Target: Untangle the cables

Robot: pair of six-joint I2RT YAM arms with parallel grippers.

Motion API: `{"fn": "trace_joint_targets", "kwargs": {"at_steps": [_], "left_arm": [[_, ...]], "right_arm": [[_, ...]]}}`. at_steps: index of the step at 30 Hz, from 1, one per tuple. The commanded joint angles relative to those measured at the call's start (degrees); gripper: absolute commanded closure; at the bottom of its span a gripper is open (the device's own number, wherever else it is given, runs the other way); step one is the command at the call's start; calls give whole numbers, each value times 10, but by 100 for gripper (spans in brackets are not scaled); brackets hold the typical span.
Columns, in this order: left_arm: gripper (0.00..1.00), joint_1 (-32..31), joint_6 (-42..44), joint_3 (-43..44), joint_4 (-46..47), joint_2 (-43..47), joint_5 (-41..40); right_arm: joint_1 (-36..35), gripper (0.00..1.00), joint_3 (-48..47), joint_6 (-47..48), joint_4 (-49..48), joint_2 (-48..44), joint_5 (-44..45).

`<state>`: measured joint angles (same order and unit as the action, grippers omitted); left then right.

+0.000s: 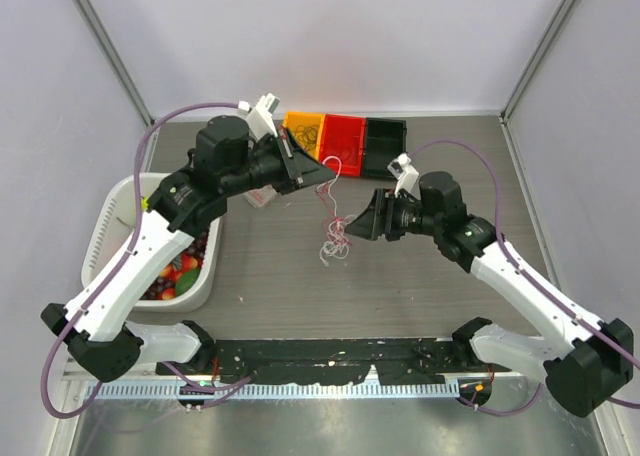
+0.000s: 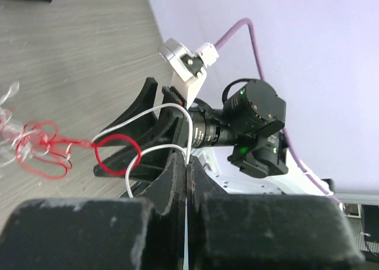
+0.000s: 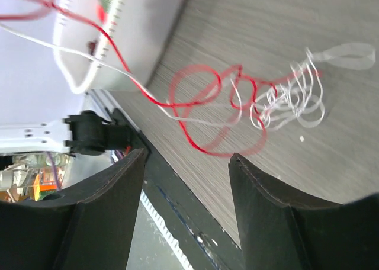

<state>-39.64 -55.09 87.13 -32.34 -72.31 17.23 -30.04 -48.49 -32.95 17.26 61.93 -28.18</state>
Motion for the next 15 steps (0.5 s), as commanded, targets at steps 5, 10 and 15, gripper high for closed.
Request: {"fn": "trace_joint_targets", "kwargs": {"at_steps": [5, 10, 15], "left_arm": [[100, 2, -34, 81, -14, -12, 1], [100, 4, -86, 69, 65, -8, 31], [100, 4, -98, 89, 69, -12, 43]], "right_arm": [[-2, 34, -107, 0, -89, -67, -20], [-3, 35, -157, -9, -53, -23, -6], [-17, 32, -173, -26, -111, -18, -10]]}}
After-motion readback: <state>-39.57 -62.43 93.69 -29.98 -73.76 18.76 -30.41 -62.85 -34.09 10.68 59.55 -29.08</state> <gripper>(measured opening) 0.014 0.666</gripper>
